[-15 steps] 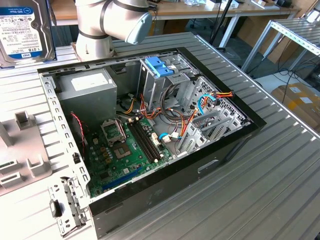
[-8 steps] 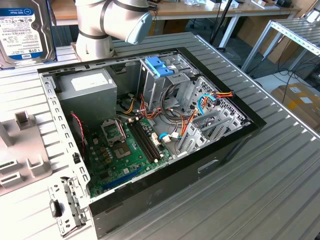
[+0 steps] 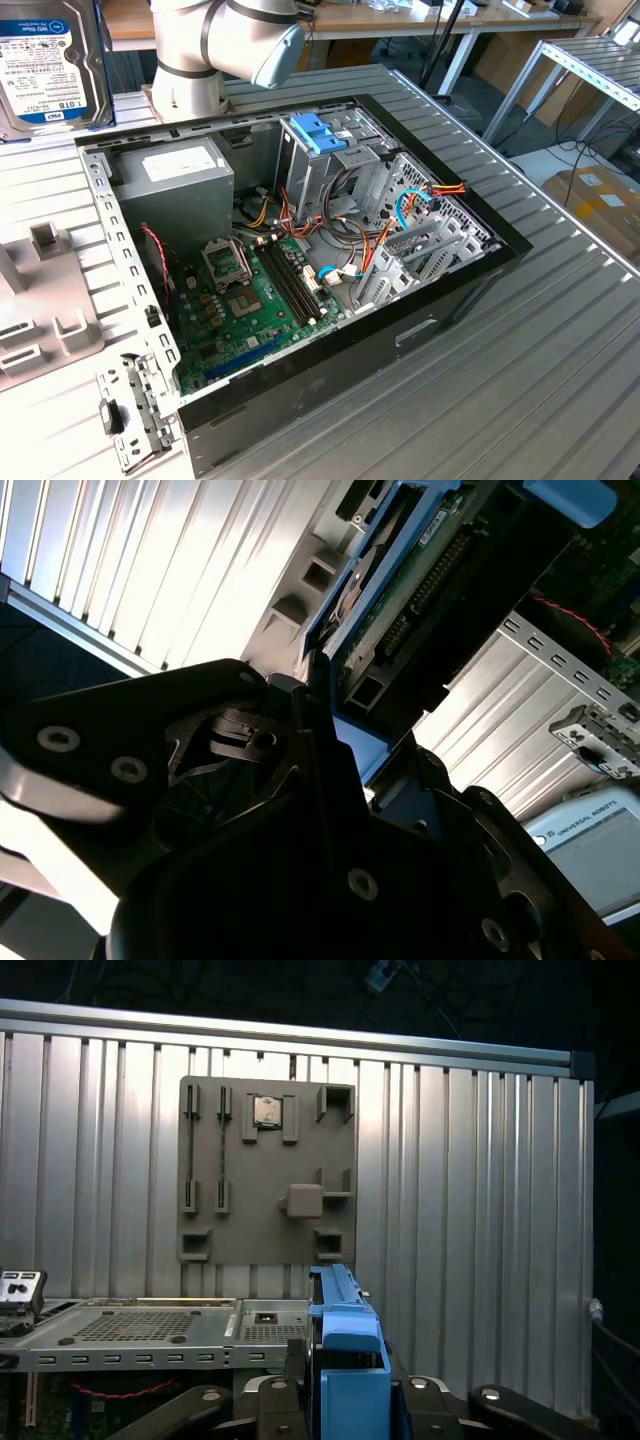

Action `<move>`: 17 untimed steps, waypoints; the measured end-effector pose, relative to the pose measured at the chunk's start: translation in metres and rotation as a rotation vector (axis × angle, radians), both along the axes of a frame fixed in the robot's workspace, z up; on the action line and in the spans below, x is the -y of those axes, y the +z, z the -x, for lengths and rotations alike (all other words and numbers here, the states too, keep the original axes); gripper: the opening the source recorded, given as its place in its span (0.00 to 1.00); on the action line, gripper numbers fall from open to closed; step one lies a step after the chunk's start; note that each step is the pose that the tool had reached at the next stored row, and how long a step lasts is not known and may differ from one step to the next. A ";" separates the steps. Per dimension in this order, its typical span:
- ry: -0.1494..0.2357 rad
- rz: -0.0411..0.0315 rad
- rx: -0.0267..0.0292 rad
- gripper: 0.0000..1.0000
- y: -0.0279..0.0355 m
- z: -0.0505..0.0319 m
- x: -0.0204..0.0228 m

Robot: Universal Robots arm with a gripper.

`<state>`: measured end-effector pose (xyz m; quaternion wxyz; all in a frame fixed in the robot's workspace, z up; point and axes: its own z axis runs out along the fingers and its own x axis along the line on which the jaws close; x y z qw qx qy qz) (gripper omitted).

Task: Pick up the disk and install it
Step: 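Pick up the disk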

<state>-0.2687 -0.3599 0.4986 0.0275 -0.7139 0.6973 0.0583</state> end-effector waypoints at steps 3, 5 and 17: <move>0.000 0.0000 0.0000 0.37 0.0000 0.0000 0.0017; 0.000 0.0001 -0.0001 0.37 0.0000 -0.0001 0.0025; 0.000 0.0000 0.0000 0.37 -0.0001 -0.0006 0.0081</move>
